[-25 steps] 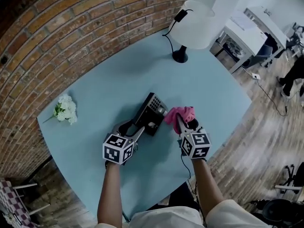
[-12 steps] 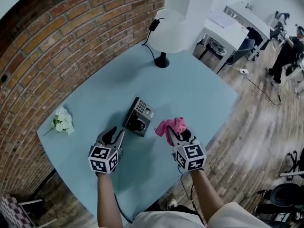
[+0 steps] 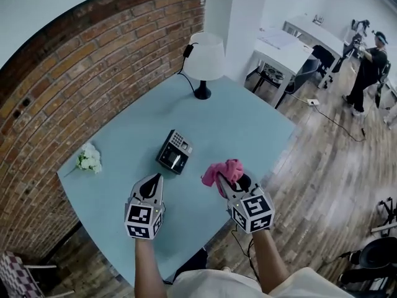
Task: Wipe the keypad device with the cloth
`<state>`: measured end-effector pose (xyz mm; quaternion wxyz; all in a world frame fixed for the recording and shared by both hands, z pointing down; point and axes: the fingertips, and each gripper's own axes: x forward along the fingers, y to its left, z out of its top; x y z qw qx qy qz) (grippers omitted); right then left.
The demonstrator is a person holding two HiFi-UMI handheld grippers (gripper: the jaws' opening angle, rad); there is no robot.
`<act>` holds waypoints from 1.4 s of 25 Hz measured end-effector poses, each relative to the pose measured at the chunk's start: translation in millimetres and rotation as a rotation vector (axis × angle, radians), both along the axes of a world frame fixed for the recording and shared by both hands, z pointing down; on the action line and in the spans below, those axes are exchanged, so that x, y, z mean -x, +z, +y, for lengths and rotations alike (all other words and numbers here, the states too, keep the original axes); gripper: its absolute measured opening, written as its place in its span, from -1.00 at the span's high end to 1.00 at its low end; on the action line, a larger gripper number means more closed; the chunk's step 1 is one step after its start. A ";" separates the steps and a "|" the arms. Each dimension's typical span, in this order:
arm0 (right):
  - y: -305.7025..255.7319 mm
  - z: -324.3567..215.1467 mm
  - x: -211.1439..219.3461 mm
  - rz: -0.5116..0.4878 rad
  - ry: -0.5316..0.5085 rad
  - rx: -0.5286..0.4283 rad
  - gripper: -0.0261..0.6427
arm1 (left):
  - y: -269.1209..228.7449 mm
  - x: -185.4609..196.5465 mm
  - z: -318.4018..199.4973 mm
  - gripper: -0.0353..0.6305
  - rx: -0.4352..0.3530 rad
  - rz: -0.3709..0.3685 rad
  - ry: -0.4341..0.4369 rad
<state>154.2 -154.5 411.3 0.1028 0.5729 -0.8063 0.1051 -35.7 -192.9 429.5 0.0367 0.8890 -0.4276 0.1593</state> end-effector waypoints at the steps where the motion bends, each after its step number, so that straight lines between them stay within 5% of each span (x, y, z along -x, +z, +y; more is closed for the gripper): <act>1: -7.7 8.2 -0.3 0.004 -0.009 -0.009 0.44 | -7.6 -3.2 10.7 0.86 -0.012 -0.011 0.004; 13: -78.0 112.8 -39.4 0.022 0.015 -0.107 0.44 | -72.3 -17.7 107.4 0.86 -0.074 0.038 -0.062; 35: -149.6 269.1 -71.5 0.082 -0.039 -0.209 0.44 | -152.9 -94.2 273.1 0.86 -0.236 0.040 0.001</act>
